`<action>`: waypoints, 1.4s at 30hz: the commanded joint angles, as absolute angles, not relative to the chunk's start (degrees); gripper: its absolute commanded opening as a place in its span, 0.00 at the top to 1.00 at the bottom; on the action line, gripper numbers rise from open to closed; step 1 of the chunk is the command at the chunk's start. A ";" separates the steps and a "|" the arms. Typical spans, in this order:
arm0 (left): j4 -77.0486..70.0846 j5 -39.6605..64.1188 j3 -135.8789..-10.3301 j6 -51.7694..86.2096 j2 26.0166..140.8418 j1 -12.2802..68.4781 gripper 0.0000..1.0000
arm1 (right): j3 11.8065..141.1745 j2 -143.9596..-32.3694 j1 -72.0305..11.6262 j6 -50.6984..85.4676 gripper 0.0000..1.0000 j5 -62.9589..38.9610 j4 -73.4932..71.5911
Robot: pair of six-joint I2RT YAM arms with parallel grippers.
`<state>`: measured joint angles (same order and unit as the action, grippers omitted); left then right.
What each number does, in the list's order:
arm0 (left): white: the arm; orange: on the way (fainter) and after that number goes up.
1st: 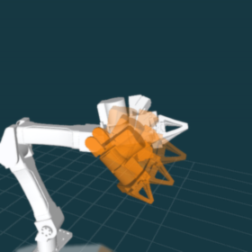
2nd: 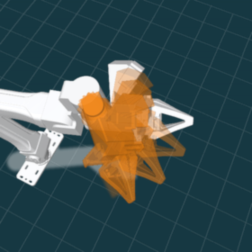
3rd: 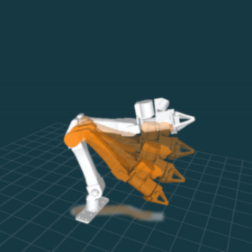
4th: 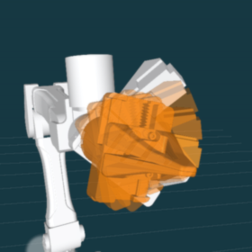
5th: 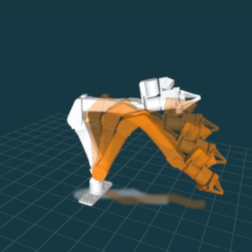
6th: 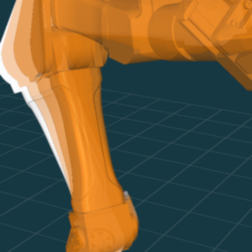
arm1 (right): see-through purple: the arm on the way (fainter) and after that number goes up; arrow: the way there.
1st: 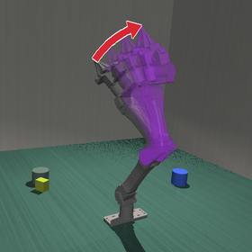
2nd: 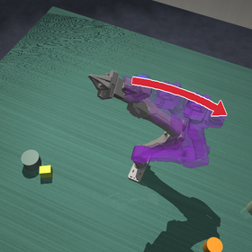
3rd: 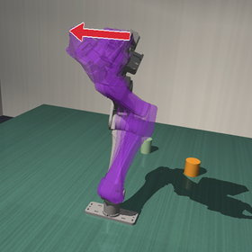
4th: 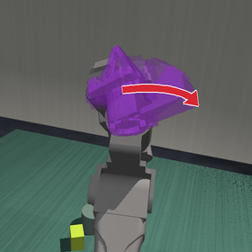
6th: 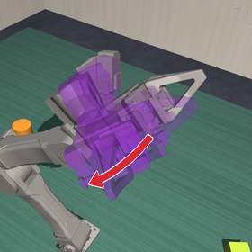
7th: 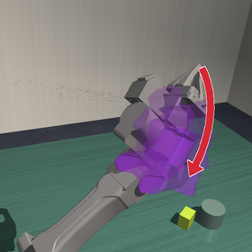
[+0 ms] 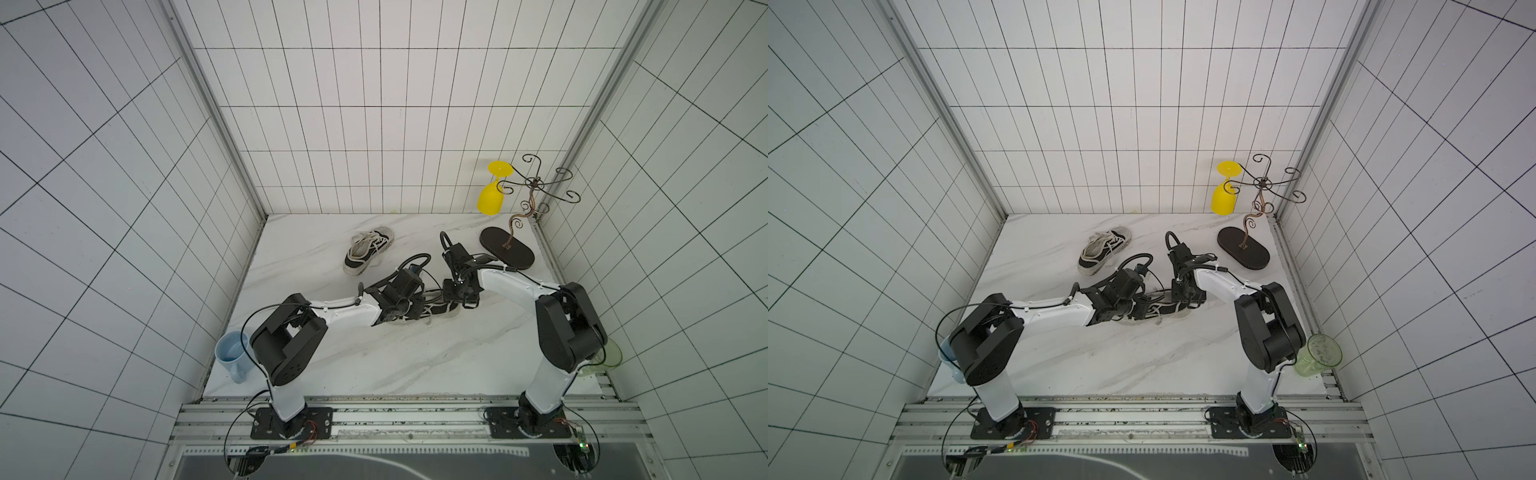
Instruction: Insert the insole into the shoe
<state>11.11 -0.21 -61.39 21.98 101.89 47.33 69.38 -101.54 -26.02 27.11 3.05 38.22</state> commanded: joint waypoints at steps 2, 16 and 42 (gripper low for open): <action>12.22 -1.42 -60.47 20.92 101.33 47.38 1.00 | 76.16 -100.42 -25.30 29.31 0.41 2.48 38.80; 10.12 0.22 -58.11 21.68 99.45 46.67 1.00 | 73.12 -104.49 -24.20 32.19 0.44 1.98 35.35; 17.07 -12.79 -97.62 -1.80 125.16 40.44 1.00 | 64.68 -85.06 -18.93 35.62 0.33 -15.48 31.47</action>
